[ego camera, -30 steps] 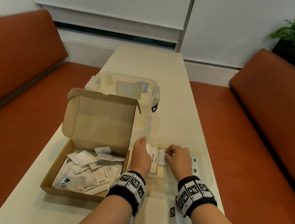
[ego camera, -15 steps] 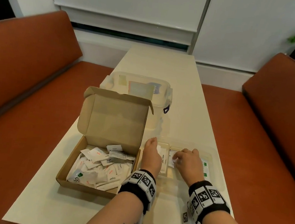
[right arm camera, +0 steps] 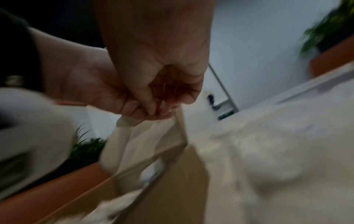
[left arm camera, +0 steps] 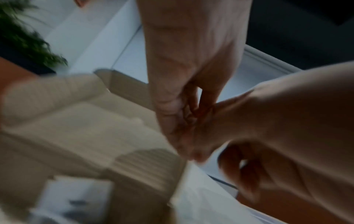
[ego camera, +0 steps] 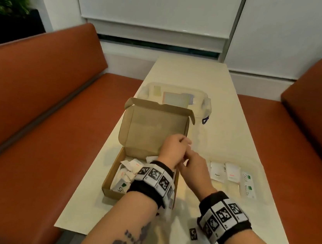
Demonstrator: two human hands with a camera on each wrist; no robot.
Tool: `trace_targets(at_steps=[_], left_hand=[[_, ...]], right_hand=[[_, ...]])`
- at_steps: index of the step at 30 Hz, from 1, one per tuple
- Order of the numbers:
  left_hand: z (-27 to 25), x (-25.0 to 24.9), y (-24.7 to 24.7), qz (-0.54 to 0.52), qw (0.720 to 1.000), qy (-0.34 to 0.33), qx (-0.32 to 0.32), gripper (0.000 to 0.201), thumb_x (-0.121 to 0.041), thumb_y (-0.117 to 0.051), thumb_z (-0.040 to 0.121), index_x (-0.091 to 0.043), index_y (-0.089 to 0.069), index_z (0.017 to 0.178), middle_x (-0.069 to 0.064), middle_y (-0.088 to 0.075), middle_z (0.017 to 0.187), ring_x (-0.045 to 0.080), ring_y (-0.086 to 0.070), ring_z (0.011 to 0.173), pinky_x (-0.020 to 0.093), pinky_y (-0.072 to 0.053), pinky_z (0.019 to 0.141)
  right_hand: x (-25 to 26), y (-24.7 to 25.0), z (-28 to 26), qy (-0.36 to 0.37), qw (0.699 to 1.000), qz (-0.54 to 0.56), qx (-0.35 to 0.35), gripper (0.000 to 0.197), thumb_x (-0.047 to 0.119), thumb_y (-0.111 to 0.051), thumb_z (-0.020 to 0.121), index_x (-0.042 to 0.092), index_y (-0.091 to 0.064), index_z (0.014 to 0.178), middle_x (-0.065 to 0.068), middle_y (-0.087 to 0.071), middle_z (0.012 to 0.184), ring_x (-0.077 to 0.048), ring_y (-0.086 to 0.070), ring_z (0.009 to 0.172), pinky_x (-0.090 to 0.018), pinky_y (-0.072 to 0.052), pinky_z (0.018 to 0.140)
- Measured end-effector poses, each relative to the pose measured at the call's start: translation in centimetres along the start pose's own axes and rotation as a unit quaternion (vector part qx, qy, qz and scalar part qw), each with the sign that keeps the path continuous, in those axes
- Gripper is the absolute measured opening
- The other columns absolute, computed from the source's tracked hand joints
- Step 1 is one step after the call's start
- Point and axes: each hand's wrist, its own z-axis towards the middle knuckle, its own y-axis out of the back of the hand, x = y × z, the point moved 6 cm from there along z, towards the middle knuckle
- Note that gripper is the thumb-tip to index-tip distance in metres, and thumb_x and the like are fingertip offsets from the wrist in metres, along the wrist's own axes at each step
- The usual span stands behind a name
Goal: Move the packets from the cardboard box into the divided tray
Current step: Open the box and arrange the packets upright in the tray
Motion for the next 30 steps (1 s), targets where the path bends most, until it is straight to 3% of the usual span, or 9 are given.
trace_targets(at_steps=[2,5,9,14,17,20,27,30], left_hand=[[0.0,1.2,3.1,0.09,0.995,0.023,-0.031,0.026,-0.019,-0.043,0.097,-0.01,-0.068,0.098,0.013,-0.07,0.098,0.025,-0.062,0.081,0.036,-0.052,0.079],[-0.3,4.0,7.0,0.267,0.96,0.068,-0.061,0.026,-0.012,-0.043,0.096,-0.001,-0.065,0.106,0.018,-0.065,0.109,0.033,-0.06,0.101,0.035,-0.045,0.082],[-0.3,7.4,7.9,0.37,0.923,0.096,0.033,0.025,-0.015,-0.063,0.088,-0.003,-0.064,0.11,0.014,-0.066,0.113,0.03,-0.06,0.107,0.037,-0.049,0.093],[-0.2,10.0,6.3,0.49,0.861,0.056,0.122,0.079,-0.041,-0.079,0.071,-0.013,-0.042,0.135,0.007,-0.045,0.136,0.03,-0.044,0.127,0.048,-0.035,0.107],[-0.2,10.7,5.8,0.532,0.839,0.024,0.113,0.087,-0.048,-0.079,0.068,-0.014,-0.037,0.136,0.008,-0.039,0.137,0.031,-0.039,0.128,0.045,-0.035,0.106],[-0.2,10.7,5.3,0.536,0.836,0.002,0.119,0.082,-0.048,-0.078,0.069,-0.014,-0.04,0.132,0.008,-0.043,0.134,0.03,-0.041,0.125,0.044,-0.036,0.101],[-0.9,9.7,3.7,0.504,0.842,0.006,0.193,0.037,-0.023,-0.068,0.081,-0.013,-0.057,0.115,0.008,-0.064,0.115,0.029,-0.058,0.11,0.041,-0.046,0.094],[-1.5,9.2,3.3,0.478,0.85,0.008,0.221,0.031,-0.02,-0.062,0.085,-0.009,-0.062,0.114,0.012,-0.064,0.114,0.03,-0.059,0.108,0.039,-0.048,0.094]], right_hand=[[1.3,-3.1,-0.9,0.002,0.999,0.002,0.049,0.02,0.013,-0.053,0.09,0.02,-0.057,0.108,0.006,-0.059,0.086,-0.012,-0.056,0.078,-0.021,-0.039,0.064],[1.4,-6.3,-2.0,-0.001,0.994,-0.063,0.092,0.02,0.01,-0.049,0.09,0.014,-0.057,0.108,-0.002,-0.06,0.101,-0.018,-0.054,0.095,-0.021,-0.036,0.074],[0.5,-8.2,-2.9,-0.013,0.988,-0.11,0.109,0.02,0.007,-0.046,0.09,0.009,-0.058,0.106,-0.009,-0.059,0.107,-0.024,-0.053,0.102,-0.023,-0.035,0.08],[0.0,-9.0,-3.6,0.005,0.977,-0.183,0.109,0.025,0.012,-0.048,0.092,0.011,-0.056,0.116,-0.008,-0.06,0.114,-0.024,-0.052,0.107,-0.029,-0.037,0.09],[0.1,-9.3,-3.5,0.017,0.967,-0.224,0.119,0.025,0.019,-0.051,0.092,0.011,-0.056,0.115,-0.009,-0.061,0.112,-0.026,-0.053,0.104,-0.031,-0.038,0.089],[0.2,-9.3,-3.6,0.018,0.966,-0.227,0.121,0.025,0.02,-0.052,0.091,0.009,-0.056,0.113,-0.011,-0.062,0.111,-0.027,-0.054,0.104,-0.033,-0.037,0.089],[0.5,-8.9,-3.7,0.009,0.976,-0.193,0.096,0.025,0.017,-0.048,0.093,0.003,-0.055,0.112,-0.017,-0.061,0.11,-0.03,-0.053,0.102,-0.034,-0.036,0.086],[0.6,-8.8,-3.8,0.003,0.978,-0.183,0.097,0.022,0.011,-0.049,0.089,0.002,-0.054,0.109,-0.018,-0.06,0.108,-0.031,-0.053,0.101,-0.034,-0.036,0.085]])
